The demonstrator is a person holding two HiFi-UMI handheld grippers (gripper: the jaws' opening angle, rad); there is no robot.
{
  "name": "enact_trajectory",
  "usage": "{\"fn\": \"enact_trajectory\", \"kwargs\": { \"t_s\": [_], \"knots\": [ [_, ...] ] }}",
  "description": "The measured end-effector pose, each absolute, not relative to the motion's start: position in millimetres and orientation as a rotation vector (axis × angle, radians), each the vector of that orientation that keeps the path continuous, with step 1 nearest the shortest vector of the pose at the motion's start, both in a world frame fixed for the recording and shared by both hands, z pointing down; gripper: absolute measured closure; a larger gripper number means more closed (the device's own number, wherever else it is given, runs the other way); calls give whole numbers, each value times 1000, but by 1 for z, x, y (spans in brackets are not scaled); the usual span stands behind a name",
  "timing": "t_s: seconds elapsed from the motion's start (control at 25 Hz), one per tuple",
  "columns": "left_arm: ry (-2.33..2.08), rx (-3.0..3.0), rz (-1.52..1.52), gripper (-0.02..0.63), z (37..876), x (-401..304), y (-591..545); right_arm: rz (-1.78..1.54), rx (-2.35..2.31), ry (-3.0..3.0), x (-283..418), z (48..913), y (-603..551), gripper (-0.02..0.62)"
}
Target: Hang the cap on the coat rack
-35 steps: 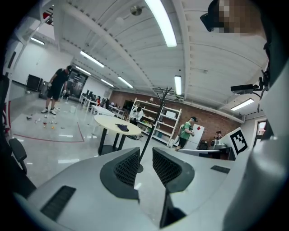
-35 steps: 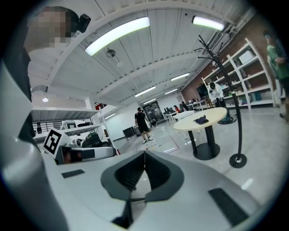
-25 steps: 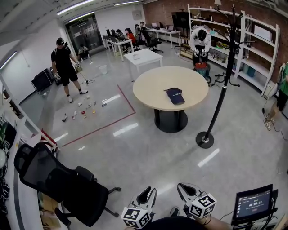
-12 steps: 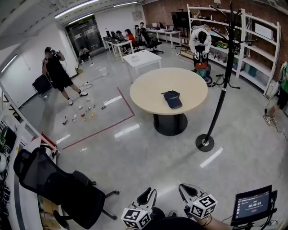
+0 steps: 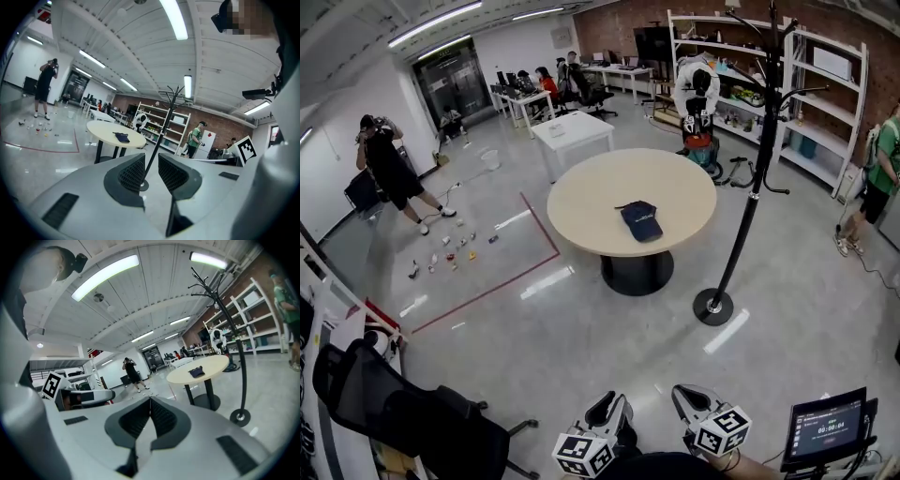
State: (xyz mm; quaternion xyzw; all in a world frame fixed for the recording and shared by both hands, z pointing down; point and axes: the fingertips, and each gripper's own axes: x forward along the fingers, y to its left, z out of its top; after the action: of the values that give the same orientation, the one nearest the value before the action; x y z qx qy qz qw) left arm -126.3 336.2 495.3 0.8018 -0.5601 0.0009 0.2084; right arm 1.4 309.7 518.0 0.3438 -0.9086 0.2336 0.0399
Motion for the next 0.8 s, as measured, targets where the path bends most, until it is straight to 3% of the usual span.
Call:
{"fn": "enact_trajectory", "kwargs": {
  "t_s": [0.8],
  "knots": [
    [-1342, 2302, -95, 511, 491, -212, 154, 637, 1229, -2637, -82, 507, 156, 592]
  ]
}}
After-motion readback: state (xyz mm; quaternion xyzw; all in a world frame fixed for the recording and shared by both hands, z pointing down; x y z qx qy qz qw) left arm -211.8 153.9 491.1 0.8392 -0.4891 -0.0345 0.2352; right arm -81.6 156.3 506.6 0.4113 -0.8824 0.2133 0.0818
